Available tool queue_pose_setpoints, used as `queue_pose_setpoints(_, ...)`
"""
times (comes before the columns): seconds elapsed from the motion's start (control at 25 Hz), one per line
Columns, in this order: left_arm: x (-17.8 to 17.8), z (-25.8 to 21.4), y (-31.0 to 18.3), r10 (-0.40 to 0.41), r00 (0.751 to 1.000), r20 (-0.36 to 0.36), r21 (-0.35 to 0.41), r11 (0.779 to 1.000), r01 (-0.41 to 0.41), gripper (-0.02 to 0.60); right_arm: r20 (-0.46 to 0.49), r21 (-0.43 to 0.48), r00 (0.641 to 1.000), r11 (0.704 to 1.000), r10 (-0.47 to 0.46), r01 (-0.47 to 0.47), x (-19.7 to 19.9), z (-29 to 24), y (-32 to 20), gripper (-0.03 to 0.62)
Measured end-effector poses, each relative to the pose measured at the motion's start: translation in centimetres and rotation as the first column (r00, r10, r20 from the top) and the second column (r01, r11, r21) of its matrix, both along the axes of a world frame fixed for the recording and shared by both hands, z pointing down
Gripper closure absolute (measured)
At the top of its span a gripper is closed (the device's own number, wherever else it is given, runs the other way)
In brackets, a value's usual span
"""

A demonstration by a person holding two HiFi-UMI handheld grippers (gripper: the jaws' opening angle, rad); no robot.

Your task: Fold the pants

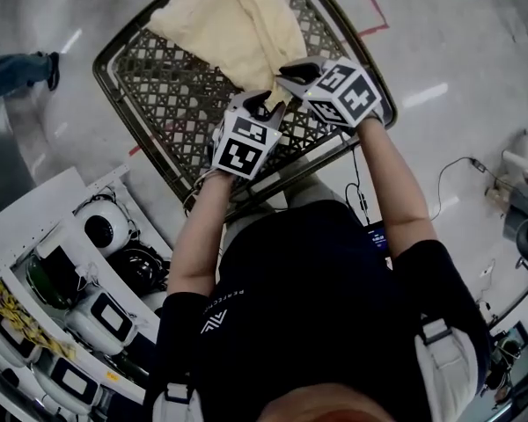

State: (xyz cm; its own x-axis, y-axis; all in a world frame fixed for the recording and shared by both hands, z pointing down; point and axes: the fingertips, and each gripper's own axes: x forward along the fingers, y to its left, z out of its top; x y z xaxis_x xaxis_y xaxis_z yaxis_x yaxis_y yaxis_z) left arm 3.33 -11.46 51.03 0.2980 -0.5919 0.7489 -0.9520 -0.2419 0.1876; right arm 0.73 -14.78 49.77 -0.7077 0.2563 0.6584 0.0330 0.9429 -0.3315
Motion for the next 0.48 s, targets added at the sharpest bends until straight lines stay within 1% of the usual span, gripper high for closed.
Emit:
queue_pose_setpoints(0.16, 0.4, 0.6, -0.8, 0.010, 1.000, -0.012, -0.018, 1.000, -0.010, 0.448, -0.034, 0.004, 0.998, 0.999, -0.053, 0.053, 0.5, 1.2, -0.7, 0.539)
queue_pose_setpoints(0.48, -0.1, 2.1, -1.1, 0.003, 1.000, -0.019, -0.064, 0.998, -0.004, 0.428, -0.086, -0.021, 0.991, 0.995, -0.100, 0.099, 2.0, 3.2, -1.9, 0.539)
